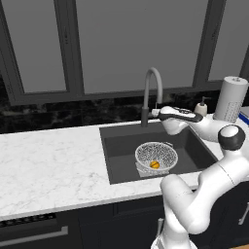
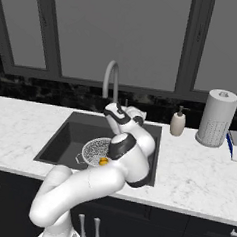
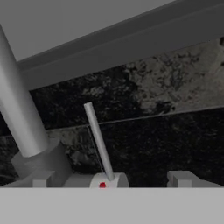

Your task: Put the colander in the sink, put the tangerine in the colander, and turn on the sink faucet and pour water over the colander.

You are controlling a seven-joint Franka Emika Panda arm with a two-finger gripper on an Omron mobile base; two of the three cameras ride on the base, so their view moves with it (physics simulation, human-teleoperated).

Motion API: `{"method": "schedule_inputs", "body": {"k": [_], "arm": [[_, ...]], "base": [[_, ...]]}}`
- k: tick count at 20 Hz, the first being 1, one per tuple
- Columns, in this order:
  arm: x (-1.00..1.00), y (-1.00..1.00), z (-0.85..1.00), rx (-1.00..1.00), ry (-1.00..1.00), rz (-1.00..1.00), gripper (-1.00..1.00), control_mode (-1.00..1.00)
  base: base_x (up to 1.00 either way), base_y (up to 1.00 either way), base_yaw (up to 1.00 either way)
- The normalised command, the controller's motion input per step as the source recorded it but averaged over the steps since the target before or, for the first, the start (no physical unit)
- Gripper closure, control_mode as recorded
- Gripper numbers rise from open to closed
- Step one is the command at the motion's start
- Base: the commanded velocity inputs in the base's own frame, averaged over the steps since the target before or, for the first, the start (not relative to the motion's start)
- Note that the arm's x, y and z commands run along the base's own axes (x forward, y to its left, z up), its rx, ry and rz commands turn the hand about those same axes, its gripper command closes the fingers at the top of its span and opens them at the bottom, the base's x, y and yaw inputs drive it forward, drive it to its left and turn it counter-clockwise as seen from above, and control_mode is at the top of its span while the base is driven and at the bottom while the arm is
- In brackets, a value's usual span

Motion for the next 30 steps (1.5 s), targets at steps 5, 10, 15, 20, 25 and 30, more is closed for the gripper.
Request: {"method": "schedule_inputs", "body": {"k": [5,10,15,20,25,30], "arm": [[0.02,0.00,-0.31,-0.06,-0.15,0.00,-1.00,-1.00],[0.06,0.04,-0.09,-0.04,-0.05,0.00,-1.00,-1.00],[0.09,0.02,0.00,0.00,0.00,0.00,-1.00,-1.00],[0.27,0.00,0.00,0.00,0.01,0.00,-1.00,-1.00],[0.10,0.05,0.15,-0.04,0.01,0.00,-1.00,-1.00],[0.00,0.05,0.36,-0.06,-0.01,0.00,-1.00,-1.00]], "base": [[0.00,0.00,0.00],[0.00,0.00,0.00],[0.00,0.00,0.00],[0.00,0.00,0.00],[0.00,0.00,0.00],[0.00,0.00,0.00]]}}
